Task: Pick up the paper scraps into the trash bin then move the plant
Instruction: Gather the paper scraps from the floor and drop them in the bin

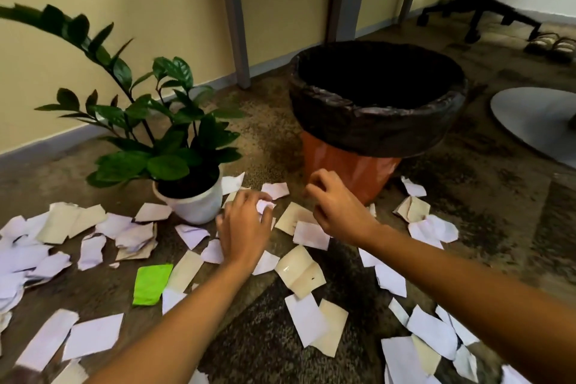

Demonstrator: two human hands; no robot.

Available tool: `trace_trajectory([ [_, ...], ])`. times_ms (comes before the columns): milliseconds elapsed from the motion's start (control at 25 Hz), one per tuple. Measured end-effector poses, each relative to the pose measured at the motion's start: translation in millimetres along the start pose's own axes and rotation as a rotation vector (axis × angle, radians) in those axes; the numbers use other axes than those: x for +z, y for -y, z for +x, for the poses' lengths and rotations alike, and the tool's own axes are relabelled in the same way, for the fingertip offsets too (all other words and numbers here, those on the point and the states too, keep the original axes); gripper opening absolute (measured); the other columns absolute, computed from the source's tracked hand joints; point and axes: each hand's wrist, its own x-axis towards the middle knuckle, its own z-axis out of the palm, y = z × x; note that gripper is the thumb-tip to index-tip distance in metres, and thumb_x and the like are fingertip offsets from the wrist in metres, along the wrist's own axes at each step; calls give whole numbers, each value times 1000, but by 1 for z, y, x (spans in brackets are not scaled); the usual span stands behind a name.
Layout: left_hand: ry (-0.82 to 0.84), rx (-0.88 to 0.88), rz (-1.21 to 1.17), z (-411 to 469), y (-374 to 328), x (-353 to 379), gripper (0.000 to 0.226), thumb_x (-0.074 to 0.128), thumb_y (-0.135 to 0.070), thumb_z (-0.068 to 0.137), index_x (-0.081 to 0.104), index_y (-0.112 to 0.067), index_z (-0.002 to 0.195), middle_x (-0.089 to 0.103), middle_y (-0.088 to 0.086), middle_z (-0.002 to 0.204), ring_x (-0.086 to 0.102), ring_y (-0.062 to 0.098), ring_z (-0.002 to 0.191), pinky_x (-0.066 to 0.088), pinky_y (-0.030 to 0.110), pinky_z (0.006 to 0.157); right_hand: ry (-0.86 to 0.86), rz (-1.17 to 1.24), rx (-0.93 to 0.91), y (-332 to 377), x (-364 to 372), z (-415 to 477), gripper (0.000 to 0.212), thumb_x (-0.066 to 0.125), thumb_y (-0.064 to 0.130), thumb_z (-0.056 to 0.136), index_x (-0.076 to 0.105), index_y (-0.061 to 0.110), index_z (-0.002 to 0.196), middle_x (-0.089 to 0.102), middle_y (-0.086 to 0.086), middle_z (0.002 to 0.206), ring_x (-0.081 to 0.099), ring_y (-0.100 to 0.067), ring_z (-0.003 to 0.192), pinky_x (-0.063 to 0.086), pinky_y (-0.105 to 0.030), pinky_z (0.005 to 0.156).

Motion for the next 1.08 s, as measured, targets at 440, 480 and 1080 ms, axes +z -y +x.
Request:
trace_trajectory([
  [440, 590, -70, 345, 9, 78, 30, 111, 59, -82, 57, -8, -54, 140, -7, -7, 157, -2, 40, 144, 14, 72, 104, 633, 102, 310, -24, 76, -7, 92, 51, 85, 64, -7, 66, 135, 8, -6, 158, 9, -44, 141, 11, -69, 108],
  [480, 619, -41, 332, 10, 79, 31, 112, 60, -81, 57, -11, -56, 139, -10, -9, 157, -5, 40, 144, 11, 74, 104, 628, 99, 280, -21, 79, -4, 95, 53, 85, 63, -5, 65, 135, 13, -7, 156, 12, -43, 140, 13, -68, 107],
  [1080, 762, 294, 468, -39, 66, 14, 69, 65, -47, 81, 27, -32, 137, 11, -4, 153, 12, 39, 139, 28, 61, 105, 828, 36, -47, 41, 55, -26, 93, 78, 59, 61, 24, 49, 136, 20, -3, 144, 16, -32, 132, 25, -64, 102],
])
